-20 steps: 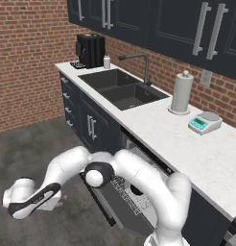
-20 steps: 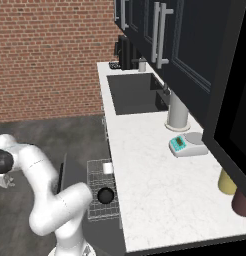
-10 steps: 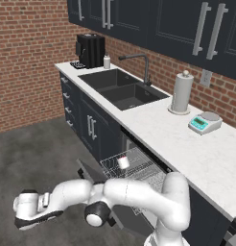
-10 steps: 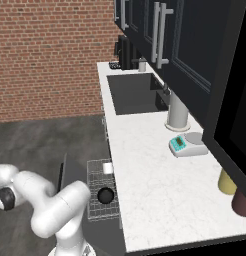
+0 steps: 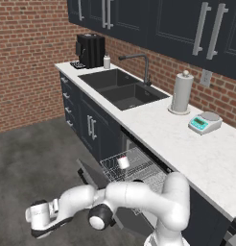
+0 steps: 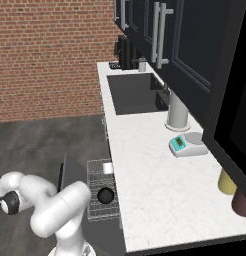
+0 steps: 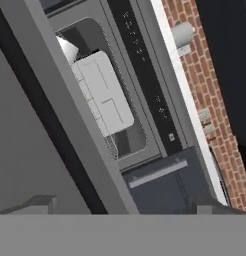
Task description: Pick up the cup and bowl from the counter, place them in the dishwasher, and close the dishwasher door.
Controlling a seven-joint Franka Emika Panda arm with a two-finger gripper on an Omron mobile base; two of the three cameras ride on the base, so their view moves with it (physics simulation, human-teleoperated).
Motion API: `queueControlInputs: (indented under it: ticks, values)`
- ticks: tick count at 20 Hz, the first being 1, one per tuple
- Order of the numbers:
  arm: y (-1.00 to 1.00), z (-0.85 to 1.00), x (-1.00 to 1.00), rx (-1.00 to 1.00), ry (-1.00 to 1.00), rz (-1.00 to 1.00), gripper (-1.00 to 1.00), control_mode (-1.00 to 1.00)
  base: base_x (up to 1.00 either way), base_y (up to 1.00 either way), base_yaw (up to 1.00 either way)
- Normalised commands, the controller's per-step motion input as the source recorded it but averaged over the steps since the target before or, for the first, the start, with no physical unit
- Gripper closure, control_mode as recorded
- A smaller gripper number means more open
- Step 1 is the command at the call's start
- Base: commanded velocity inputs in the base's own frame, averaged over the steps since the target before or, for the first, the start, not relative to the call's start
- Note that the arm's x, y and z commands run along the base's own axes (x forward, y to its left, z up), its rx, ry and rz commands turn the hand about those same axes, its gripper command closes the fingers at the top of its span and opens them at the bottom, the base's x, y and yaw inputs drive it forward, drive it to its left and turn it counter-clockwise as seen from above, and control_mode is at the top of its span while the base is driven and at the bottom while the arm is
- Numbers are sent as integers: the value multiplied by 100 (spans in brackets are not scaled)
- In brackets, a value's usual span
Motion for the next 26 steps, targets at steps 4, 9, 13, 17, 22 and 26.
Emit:
queueControlInputs:
  ticks: [4,9,13,17,22,26]
  values:
    - [0,-54,61,-2,10,9,-100,-100,0,0,0]
    - [12,-55,63,-4,19,1,-100,-100,0,0,0]
    - [30,-55,72,-6,27,0,-100,-100,0,0,0]
    - [29,-64,62,-10,23,0,-100,-100,0,0,0]
    - [10,-70,40,-18,11,0,-100,-100,0,0,0]
    - [0,-62,28,-28,1,-7,-100,-100,0,0,0]
